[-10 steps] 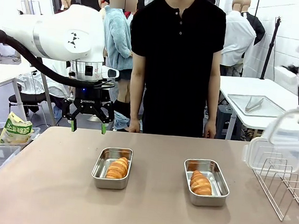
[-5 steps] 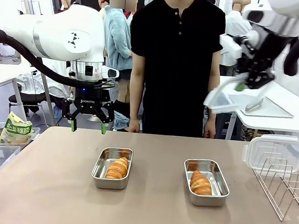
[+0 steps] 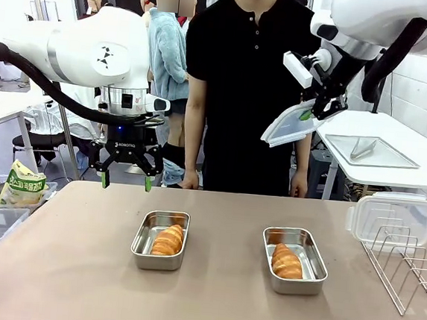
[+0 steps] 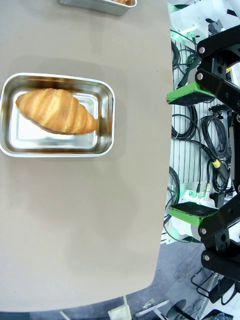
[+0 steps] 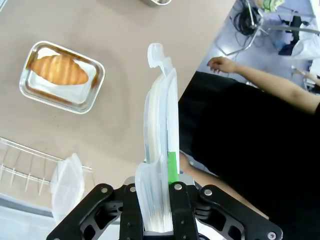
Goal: Place the bread in airtight containers.
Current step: Pick up one Airtight Container lid and hand it to the human, then release when the human grabs the Airtight Container lid.
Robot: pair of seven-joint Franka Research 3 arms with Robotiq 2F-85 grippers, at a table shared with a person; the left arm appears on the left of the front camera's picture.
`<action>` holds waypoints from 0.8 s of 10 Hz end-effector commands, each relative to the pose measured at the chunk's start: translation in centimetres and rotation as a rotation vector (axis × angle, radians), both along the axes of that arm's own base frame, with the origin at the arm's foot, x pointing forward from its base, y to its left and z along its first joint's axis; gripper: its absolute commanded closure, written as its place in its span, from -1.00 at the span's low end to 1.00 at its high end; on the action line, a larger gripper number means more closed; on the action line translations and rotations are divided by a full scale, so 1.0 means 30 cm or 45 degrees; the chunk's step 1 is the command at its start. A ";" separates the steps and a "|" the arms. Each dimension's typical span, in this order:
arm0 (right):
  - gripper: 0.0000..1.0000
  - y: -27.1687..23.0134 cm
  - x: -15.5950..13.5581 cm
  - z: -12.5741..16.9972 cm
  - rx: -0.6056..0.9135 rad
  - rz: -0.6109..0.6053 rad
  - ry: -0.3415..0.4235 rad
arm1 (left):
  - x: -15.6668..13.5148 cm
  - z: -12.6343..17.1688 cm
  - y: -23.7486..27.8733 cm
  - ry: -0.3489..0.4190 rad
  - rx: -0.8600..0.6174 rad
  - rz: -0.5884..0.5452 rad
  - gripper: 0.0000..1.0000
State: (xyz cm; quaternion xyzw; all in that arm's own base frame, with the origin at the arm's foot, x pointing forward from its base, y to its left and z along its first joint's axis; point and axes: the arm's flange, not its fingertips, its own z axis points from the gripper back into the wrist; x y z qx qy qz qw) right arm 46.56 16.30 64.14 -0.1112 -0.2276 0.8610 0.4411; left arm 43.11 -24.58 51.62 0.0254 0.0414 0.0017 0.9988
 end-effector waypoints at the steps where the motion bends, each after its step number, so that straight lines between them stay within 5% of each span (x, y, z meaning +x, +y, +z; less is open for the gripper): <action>1: 1.00 -0.006 -0.006 0.005 0.007 -0.030 0.008 | -0.003 0.007 0.007 0.005 0.002 0.003 -1.00; 8: 1.00 -0.006 -0.006 0.005 0.007 -0.030 0.008 | -0.003 0.007 0.007 0.005 0.002 0.003 -1.00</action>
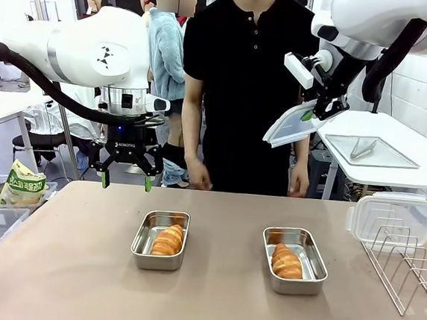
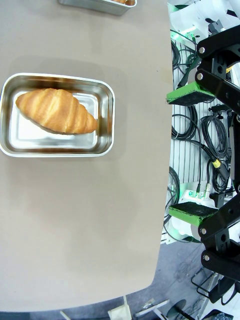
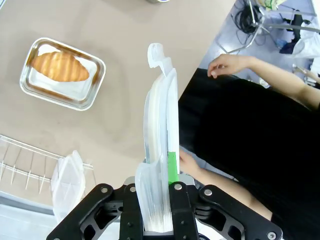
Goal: Place the bread in airtight containers.
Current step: Release when the human grabs the Airtight Container lid.
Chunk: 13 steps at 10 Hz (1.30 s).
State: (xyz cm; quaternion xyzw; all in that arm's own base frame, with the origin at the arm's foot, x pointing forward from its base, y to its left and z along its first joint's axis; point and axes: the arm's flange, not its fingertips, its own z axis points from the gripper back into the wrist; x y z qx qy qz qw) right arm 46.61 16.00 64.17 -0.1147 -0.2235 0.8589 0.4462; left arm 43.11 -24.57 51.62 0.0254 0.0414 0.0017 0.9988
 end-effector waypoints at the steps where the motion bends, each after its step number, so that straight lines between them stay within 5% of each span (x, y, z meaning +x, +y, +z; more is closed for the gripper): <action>1: 1.00 0.004 -0.008 0.004 0.018 -0.013 0.008 | -0.003 0.007 0.007 0.005 0.002 0.003 -1.00; 13: 1.00 0.004 -0.008 0.004 0.018 -0.013 0.008 | -0.003 0.007 0.007 0.005 0.002 0.003 -1.00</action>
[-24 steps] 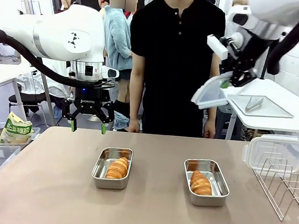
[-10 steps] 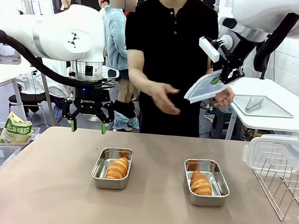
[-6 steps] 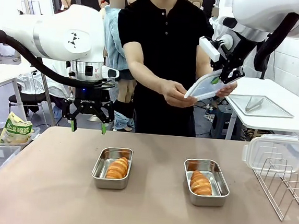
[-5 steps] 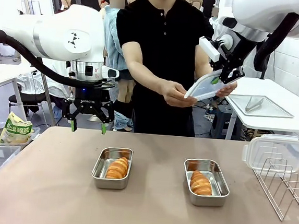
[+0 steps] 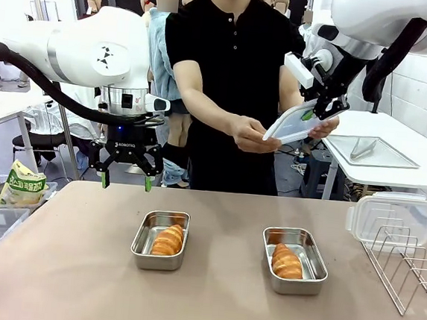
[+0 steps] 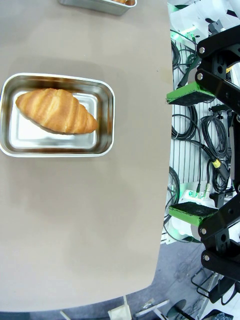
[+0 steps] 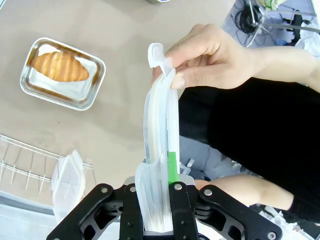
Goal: Place the bread in airtight containers.
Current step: Release when the human grabs the Airtight Container lid.
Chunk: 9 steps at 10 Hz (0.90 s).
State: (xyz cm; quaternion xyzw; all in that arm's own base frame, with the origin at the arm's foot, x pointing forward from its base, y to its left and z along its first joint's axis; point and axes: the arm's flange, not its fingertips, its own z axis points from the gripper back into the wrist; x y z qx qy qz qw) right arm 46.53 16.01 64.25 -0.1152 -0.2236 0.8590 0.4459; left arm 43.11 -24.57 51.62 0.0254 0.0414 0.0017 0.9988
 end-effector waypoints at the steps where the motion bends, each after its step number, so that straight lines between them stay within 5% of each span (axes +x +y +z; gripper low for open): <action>1: 1.00 0.000 0.000 0.000 0.000 0.000 0.000 | -0.003 0.007 0.007 0.005 0.002 0.003 -1.00; 2: 1.00 0.000 -0.001 0.001 -0.009 -0.003 0.006 | -0.003 0.007 0.007 0.005 0.002 0.003 -1.00; 7: -0.78 0.001 -0.008 0.006 -0.030 -0.002 0.003 | -0.003 0.007 0.007 0.005 0.002 0.003 -1.00; 8: -1.00 0.002 -0.008 0.006 -0.032 0.000 0.007 | -0.003 0.007 0.007 0.005 0.002 0.003 -1.00; 9: -1.00 0.000 -0.007 0.006 -0.033 -0.004 0.007 | -0.003 0.007 0.007 0.005 0.002 0.003 -1.00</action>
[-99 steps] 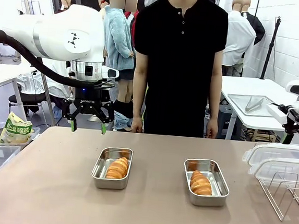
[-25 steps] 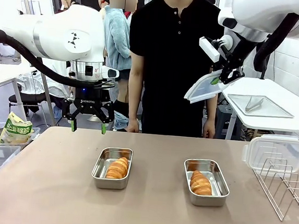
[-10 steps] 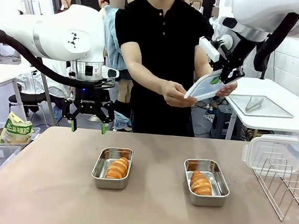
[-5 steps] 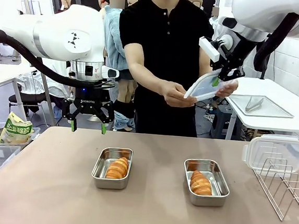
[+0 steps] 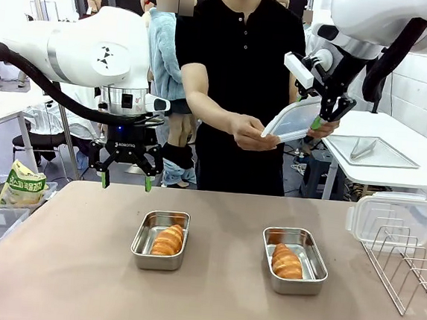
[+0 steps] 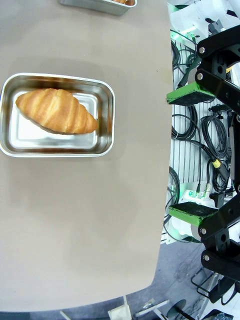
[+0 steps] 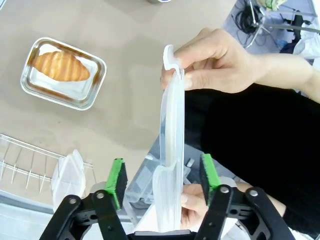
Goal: Place the bread in airtight containers.
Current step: Release when the human grabs the Airtight Container lid.
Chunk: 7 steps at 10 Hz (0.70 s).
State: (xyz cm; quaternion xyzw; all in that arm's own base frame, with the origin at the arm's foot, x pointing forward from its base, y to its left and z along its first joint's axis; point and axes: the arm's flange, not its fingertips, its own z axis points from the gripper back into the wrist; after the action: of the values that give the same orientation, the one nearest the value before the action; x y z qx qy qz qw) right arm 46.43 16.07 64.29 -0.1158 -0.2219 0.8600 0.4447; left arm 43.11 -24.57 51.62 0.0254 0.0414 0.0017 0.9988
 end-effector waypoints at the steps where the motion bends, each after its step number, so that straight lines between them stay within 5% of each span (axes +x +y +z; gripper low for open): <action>1: -1.00 -0.003 -0.002 0.006 -0.030 -0.009 0.006 | -0.003 0.007 0.007 0.005 0.002 0.003 -1.00; 7: -1.00 -0.001 0.000 -0.001 -0.007 -0.002 0.000 | -0.003 0.007 0.007 0.005 0.002 0.003 -1.00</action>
State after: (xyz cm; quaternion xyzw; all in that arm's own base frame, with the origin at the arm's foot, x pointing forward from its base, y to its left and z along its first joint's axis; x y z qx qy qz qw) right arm 46.39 16.30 64.20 -0.1173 -0.2183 0.8620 0.4422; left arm 43.11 -24.57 51.62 0.0254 0.0414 0.0017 0.9988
